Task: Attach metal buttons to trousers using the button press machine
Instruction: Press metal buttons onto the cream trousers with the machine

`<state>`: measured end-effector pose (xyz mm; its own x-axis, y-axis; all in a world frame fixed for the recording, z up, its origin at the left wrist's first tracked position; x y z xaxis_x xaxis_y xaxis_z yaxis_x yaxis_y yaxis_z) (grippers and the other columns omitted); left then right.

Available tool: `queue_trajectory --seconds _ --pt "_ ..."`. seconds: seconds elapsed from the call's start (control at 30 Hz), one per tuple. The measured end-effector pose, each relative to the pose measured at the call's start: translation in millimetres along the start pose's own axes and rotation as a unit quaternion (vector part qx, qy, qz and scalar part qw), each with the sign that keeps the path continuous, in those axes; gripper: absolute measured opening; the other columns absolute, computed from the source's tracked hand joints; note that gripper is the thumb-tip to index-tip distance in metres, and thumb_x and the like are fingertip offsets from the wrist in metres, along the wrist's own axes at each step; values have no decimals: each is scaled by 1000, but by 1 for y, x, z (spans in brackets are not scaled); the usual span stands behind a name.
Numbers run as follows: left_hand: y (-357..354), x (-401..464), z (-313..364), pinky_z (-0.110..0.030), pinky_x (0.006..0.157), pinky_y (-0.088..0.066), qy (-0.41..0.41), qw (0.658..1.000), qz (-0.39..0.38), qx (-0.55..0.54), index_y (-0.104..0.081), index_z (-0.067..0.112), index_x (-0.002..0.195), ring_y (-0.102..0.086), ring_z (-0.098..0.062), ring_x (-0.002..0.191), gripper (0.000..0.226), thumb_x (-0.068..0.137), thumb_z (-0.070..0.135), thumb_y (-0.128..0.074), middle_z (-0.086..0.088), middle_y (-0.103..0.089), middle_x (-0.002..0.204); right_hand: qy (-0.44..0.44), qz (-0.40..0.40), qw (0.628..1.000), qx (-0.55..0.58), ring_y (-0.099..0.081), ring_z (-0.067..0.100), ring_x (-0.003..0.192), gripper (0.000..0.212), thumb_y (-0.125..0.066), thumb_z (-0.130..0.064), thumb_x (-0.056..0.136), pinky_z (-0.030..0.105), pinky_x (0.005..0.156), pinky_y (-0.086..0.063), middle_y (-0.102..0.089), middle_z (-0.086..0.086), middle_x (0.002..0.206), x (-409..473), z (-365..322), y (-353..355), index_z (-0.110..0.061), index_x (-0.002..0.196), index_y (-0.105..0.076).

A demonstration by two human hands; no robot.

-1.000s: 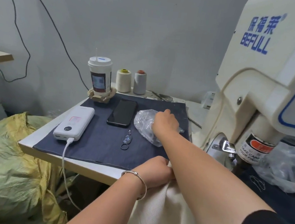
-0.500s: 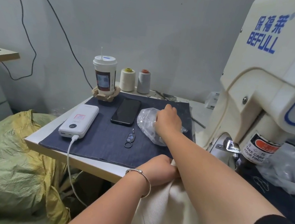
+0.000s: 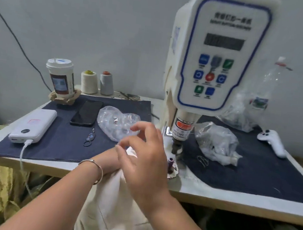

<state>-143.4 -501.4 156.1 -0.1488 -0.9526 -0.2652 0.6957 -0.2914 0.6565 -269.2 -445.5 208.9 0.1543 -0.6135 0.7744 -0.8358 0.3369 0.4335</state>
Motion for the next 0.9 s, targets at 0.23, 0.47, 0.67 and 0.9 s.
queue_trajectory --seconds 0.23,0.47,0.67,0.9 --pt "3 -12 6 -26 72 -51 95 994 7 -49 -75 45 84 -72 -3 73 17 72 55 -69 15 -76 82 -155 63 963 -210 -56 24 93 7 -79 -8 77 26 55 -44 -58 5 99 -49 107 120 -8 78 -72" --pt "5 -20 12 -27 70 -50 122 989 16 -87 -75 44 85 -71 -3 70 33 59 62 -68 13 -76 82 -51 -139 929 -338 -60 25 79 12 -79 -5 73 28 46 -46 -60 8 85 -42 184 122 -4 67 -68" --pt "1 -14 7 -27 73 -51 126 987 18 -102 -76 42 86 -72 -4 73 35 58 62 -70 12 -77 84 -11 -152 941 -302 -60 19 71 19 -85 -4 61 21 43 -43 -60 2 76 -47 198 119 -10 60 -68" --pt "-1 -2 -3 -30 80 -54 127 985 34 -112 -78 36 84 -74 -12 81 42 53 63 -72 8 -77 85 -107 -106 965 -216 -52 11 74 10 -74 -10 65 17 50 -37 -55 -9 77 -53 207 121 -18 63 -68"
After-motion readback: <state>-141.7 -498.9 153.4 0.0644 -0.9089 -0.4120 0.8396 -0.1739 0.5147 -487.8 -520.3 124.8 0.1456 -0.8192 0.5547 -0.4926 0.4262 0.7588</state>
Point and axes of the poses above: each hand's wrist, its own x-axis towards the middle knuckle, its own y-axis out of the back of the hand, z = x × y, the point moved 1 cm from there along x, towards the middle knuckle
